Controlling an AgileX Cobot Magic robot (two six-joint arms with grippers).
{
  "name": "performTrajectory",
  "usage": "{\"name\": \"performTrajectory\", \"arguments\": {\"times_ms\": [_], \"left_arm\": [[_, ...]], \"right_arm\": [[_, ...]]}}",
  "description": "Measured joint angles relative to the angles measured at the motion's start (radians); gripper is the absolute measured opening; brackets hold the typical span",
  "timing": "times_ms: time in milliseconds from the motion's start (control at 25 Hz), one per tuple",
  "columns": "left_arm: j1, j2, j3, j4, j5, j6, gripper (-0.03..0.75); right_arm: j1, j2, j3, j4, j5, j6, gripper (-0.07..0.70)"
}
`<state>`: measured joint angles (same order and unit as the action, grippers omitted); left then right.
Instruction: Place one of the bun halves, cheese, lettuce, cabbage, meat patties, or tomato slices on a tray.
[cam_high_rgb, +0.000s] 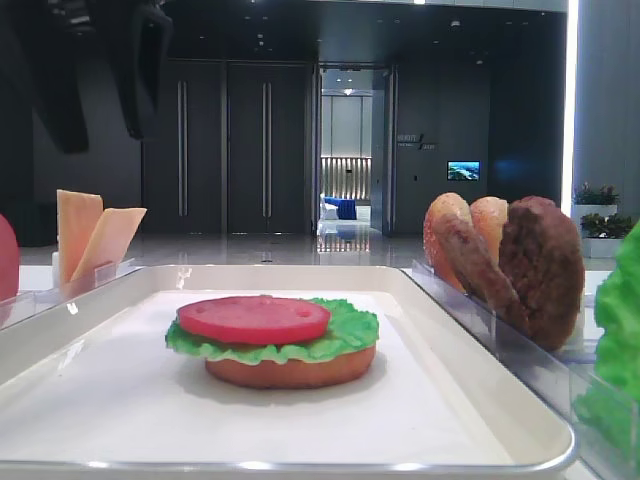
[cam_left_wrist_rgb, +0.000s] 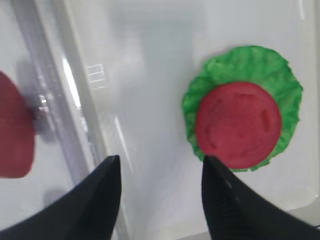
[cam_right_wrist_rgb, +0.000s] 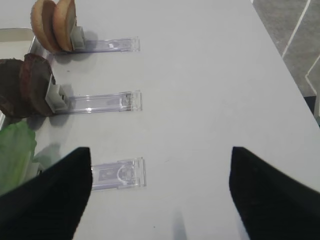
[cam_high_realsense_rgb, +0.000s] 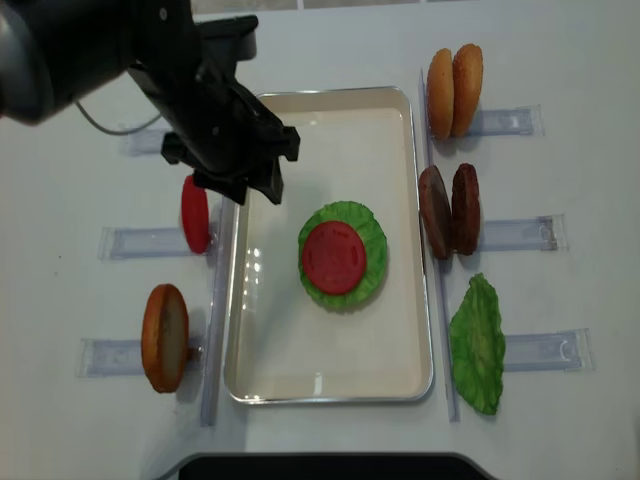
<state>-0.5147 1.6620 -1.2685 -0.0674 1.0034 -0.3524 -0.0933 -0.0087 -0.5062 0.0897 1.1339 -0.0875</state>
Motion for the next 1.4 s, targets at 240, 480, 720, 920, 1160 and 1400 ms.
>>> {"name": "performTrajectory", "arguments": {"times_ms": [240,480,720,920,1160,1400], "left_arm": [[0.0,0.0,-0.183,0.113,0.199,-0.047,0.398],[0.0,-0.001,-0.253,0.122,0.217,-0.051,0.398],[0.107,-0.001,-0.255,0.154,0.218,-0.019,0.398],[0.291,-0.001,-0.255,0.133,0.218,0.057,0.399],[0.356,-0.005,-0.253,0.161,0.221,0.119,0.399],[0.356,-0.13,-0.088,0.234,0.221,0.113,0.399]], "right_arm": [[0.0,0.0,0.0,0.0,0.0,0.0,0.538],[0.0,0.0,0.0,0.0,0.0,0.0,0.538],[0.0,0.0,0.0,0.0,0.0,0.0,0.538],[0.0,0.0,0.0,0.0,0.0,0.0,0.538],[0.0,0.0,0.0,0.0,0.0,0.0,0.538],[0.0,0.0,0.0,0.0,0.0,0.0,0.538]]}}
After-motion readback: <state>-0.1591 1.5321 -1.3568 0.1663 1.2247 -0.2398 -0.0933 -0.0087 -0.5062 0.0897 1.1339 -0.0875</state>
